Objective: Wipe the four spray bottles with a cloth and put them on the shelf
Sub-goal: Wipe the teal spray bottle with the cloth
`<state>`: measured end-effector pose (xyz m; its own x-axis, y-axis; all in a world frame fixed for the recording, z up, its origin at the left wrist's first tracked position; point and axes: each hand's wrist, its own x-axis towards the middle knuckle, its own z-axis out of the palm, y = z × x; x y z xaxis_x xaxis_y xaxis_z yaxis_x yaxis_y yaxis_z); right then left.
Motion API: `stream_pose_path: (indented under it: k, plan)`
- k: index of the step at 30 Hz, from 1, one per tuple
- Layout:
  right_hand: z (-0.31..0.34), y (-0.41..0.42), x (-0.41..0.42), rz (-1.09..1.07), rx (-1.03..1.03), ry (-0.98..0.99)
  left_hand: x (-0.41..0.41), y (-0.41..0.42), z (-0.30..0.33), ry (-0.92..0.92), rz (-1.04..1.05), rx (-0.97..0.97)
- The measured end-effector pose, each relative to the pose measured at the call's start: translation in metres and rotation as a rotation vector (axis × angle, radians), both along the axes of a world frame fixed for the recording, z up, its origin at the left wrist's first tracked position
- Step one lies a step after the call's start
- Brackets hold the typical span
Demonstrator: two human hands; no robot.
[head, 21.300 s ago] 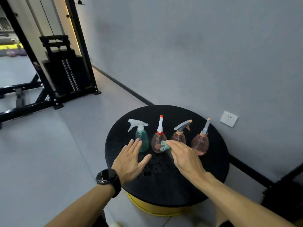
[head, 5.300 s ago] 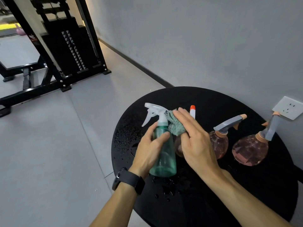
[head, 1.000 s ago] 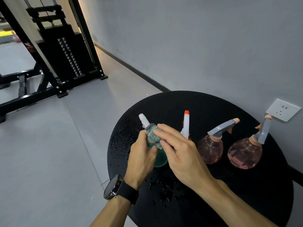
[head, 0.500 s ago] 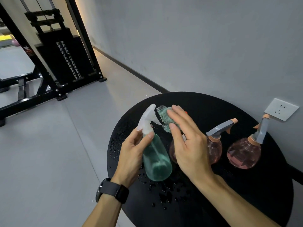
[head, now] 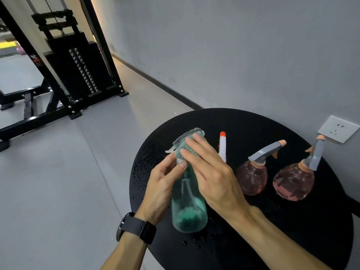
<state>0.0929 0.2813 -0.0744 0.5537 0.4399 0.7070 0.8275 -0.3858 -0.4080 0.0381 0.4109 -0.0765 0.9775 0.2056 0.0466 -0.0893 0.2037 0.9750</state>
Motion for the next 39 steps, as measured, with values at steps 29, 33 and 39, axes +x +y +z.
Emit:
stream_pose_path:
  k: [29, 33, 39]
  plan:
    - [0.002, 0.001, -0.002, -0.005, 0.144, 0.168, 0.001, 0.006, -0.001, 0.062, 0.156, -0.045]
    - [-0.002, -0.003, -0.008, 0.035, 0.164, 0.234, 0.002, 0.01, -0.002, 0.058, 0.181, -0.145]
    - [-0.01, -0.013, -0.011, 0.076, 0.131, 0.294, 0.004, 0.016, 0.0, 0.066, 0.222, -0.181]
